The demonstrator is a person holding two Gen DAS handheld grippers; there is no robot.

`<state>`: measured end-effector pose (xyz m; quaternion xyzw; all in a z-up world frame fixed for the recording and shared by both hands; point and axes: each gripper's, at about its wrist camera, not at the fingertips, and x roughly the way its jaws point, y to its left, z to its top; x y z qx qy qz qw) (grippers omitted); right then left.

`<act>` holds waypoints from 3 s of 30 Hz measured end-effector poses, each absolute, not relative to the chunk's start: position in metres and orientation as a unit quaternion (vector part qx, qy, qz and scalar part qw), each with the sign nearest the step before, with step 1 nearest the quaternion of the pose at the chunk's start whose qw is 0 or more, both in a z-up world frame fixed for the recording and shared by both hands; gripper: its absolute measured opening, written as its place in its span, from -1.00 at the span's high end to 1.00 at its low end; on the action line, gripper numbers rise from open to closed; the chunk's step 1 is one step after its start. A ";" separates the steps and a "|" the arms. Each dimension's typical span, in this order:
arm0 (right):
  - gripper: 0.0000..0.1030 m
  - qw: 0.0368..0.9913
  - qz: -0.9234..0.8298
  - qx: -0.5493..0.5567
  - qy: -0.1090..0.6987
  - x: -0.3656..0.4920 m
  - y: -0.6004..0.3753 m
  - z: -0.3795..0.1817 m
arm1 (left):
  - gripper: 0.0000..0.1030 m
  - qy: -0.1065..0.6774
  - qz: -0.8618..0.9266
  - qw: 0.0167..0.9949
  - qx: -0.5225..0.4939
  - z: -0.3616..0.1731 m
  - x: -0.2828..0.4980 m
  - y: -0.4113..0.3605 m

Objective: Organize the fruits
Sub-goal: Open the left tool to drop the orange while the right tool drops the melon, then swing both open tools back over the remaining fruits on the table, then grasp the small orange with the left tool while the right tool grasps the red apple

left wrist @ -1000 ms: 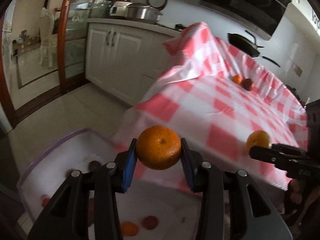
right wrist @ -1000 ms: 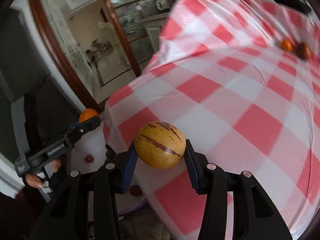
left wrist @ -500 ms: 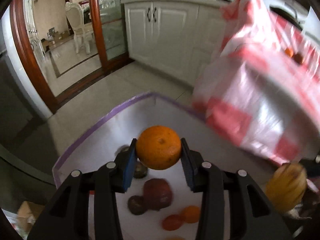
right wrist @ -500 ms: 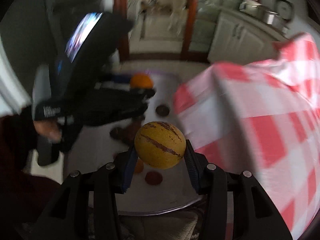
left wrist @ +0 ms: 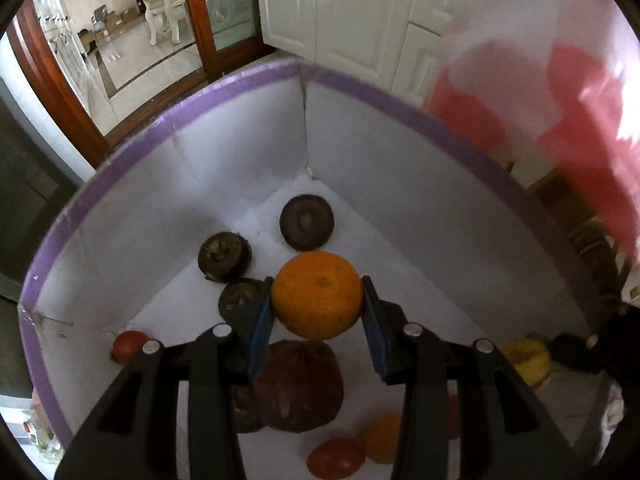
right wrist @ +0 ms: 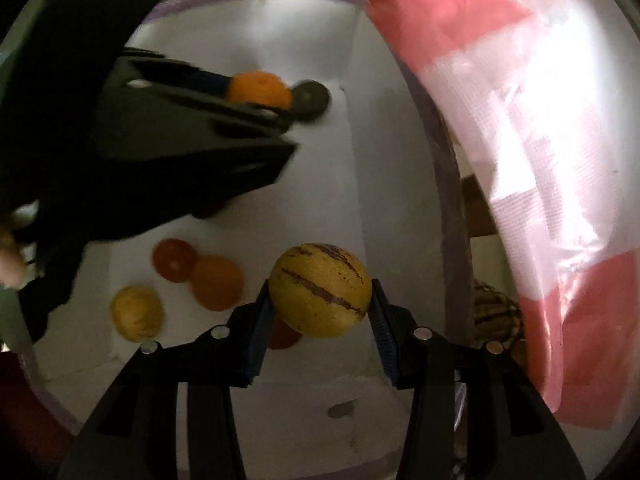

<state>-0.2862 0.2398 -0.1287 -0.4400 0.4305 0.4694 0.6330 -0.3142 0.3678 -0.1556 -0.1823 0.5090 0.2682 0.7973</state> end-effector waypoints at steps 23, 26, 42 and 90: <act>-0.54 0.661 0.616 -0.325 0.280 -0.344 0.188 -0.001 | -0.82 0.348 0.401 0.821 -0.210 -0.074 -0.345 0.378; -0.62 0.701 0.608 -0.269 0.256 -0.317 0.157 0.036 | -0.90 0.310 0.385 0.846 -0.200 -0.035 -0.334 0.367; -0.69 0.914 0.287 0.071 0.279 -0.065 -0.111 0.086 | -0.96 0.315 0.067 0.936 -0.143 0.087 -0.055 0.133; -0.20 0.899 0.113 0.086 0.414 0.270 -0.072 0.017 | -0.96 0.322 0.139 0.905 -0.242 0.028 0.141 0.128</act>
